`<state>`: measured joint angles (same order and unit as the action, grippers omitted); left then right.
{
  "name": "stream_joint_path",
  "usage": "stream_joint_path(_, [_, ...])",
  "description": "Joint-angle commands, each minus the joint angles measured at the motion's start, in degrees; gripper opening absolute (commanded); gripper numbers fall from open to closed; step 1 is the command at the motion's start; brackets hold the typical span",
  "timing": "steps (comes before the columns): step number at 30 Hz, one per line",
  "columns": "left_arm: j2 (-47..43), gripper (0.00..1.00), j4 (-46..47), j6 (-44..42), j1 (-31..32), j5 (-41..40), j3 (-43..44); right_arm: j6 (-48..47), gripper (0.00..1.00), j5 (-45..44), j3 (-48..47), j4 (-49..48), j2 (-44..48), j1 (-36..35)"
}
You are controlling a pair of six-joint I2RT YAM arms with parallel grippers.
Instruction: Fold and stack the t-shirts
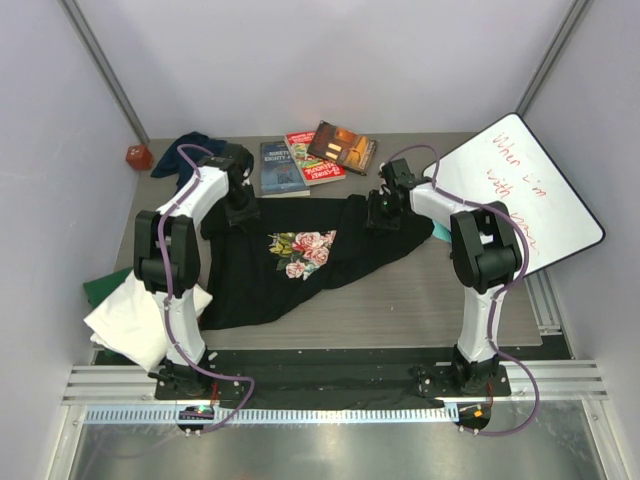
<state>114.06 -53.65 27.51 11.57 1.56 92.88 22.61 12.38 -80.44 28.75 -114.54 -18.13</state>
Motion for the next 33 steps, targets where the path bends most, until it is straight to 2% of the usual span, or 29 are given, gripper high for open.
stream_joint_path(1, [0.29, 0.35, -0.67, -1.23, 0.12, -0.16, 2.30, -0.46, 0.42, 0.98, -2.61, -0.54, -1.29, -0.59])
stream_joint_path(3, [0.29, 0.35, -0.58, -1.31, 0.12, -0.16, 2.31, -0.55, 0.42, 1.24, -3.14, -0.54, -1.65, -0.50])
stream_joint_path(6, [0.29, 0.35, -0.67, -1.23, 0.12, -0.16, 2.39, -0.37, 0.36, 1.77, -3.23, -0.89, -2.09, -0.76])
stream_joint_path(10, [0.37, 0.35, -0.67, -1.23, 0.12, -0.16, 2.30, -0.11, 0.11, 2.12, -2.88, -1.86, -1.39, -1.12])
stream_joint_path(12, [0.37, 0.35, -0.58, -1.23, 0.12, -0.07, 2.48, -0.20, 0.09, 2.38, -3.05, -2.03, -1.47, -1.29])
stream_joint_path(14, [0.37, 0.35, -0.76, -1.23, 0.12, -0.07, 2.39, -0.11, 0.01, 2.56, -3.31, -2.03, -1.74, -1.38])
stream_joint_path(21, [0.37, 0.35, -0.76, -1.31, 0.12, -0.07, 2.39, -0.11, 0.01, 2.03, -3.23, -1.86, 0.01, -1.56])
stream_joint_path(24, [0.46, 0.35, -0.76, -1.32, 0.12, 0.11, 2.48, -0.20, 0.07, 1.33, -3.23, -1.77, 1.68, -1.56])
stream_joint_path(26, [0.46, 0.35, -0.67, -1.31, 0.12, 0.19, 2.48, -0.20, 0.07, 1.07, -3.49, -1.77, 2.21, -1.56])
stream_joint_path(33, [0.37, 0.35, -0.76, -1.32, 0.12, 0.02, 2.30, 0.24, 0.01, 1.59, -4.19, -1.59, 3.62, -1.64])
